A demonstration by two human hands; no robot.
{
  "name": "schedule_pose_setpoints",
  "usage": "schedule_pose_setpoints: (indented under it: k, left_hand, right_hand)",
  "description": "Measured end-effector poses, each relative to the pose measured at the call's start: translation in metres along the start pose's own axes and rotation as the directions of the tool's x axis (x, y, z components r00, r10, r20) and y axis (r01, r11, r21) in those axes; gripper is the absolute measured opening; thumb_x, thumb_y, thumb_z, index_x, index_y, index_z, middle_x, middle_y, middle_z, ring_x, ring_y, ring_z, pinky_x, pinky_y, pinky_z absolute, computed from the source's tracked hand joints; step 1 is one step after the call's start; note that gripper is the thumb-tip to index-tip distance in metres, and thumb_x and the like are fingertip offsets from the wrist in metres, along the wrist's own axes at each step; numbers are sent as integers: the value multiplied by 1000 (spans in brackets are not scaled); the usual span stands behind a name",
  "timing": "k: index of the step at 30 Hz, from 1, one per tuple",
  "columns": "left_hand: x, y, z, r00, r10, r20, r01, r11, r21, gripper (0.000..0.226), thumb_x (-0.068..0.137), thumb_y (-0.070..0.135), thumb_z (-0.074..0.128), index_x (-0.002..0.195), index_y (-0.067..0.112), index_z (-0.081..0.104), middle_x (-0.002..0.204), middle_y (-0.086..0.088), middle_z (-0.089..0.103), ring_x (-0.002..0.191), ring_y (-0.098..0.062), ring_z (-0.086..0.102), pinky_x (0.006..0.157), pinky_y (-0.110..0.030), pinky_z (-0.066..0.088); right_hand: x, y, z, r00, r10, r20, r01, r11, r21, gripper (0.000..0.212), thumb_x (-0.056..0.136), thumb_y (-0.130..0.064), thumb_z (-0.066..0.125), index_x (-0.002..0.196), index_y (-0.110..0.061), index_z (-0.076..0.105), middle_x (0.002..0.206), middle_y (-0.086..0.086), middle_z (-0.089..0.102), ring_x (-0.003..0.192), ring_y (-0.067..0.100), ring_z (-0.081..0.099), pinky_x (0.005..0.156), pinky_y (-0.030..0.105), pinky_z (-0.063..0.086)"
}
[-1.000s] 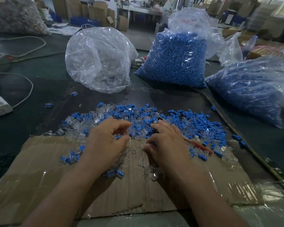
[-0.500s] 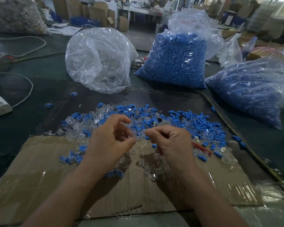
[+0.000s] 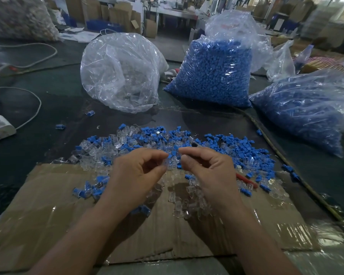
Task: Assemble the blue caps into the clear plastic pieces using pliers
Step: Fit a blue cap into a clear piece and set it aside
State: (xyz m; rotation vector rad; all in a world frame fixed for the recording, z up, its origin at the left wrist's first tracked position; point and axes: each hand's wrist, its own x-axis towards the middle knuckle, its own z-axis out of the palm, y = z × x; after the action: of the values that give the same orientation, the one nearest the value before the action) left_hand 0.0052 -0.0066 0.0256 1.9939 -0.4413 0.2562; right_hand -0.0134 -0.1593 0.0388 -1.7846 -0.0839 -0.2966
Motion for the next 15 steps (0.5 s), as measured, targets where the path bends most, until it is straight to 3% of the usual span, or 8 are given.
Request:
schedule_pose_setpoints:
  k: [3, 7, 10, 13, 15]
  left_hand:
    - [-1, 2, 1, 1000, 14, -13, -14, 1000, -25, 40, 74, 5, 70, 83, 41, 55, 76, 17, 60, 80, 5, 60, 65, -2, 45]
    - [-2, 2, 2, 999, 42, -34, -43, 998, -39, 42, 72, 4, 71, 82, 41, 54, 74, 17, 61, 78, 6, 61, 63, -1, 45]
    - [-3, 2, 1, 996, 83, -41, -84, 996, -27, 45, 71, 2, 71, 85, 42, 53, 75, 18, 59, 82, 7, 61, 65, -1, 44]
    - [-3, 0, 1, 985, 170, -25, -168, 983, 72, 37, 71, -1, 72, 93, 27, 61, 80, 21, 56, 75, -3, 64, 71, -4, 47]
    - [-3, 0, 1, 973, 229, -19, -224, 964, 141, 33, 69, -4, 73, 97, 12, 65, 81, 17, 56, 71, 0, 61, 77, -7, 47]
  right_hand:
    - [-1, -3, -1, 999, 46, 17, -48, 994, 96, 31, 80, 3, 61, 78, -27, 67, 76, -8, 71, 71, 8, 67, 63, 15, 51]
    - [-4, -3, 3, 999, 21, 47, -23, 998, 52, 26, 79, 4, 64, 75, -22, 65, 70, -7, 69, 64, 9, 67, 60, 16, 51]
    - [-7, -3, 6, 999, -7, 44, 8, 999, -39, 28, 77, 1, 67, 72, -27, 64, 66, -12, 68, 62, 7, 66, 58, 16, 52]
    - [-7, -2, 8, 1000, -20, 23, 24, 988, -154, 30, 76, -5, 68, 67, -33, 61, 61, -13, 65, 61, 8, 64, 59, 21, 55]
    - [-8, -2, 8, 1000, -5, 24, 10, 981, -193, 28, 75, -8, 67, 63, -32, 59, 59, -10, 63, 59, 8, 63, 58, 23, 55]
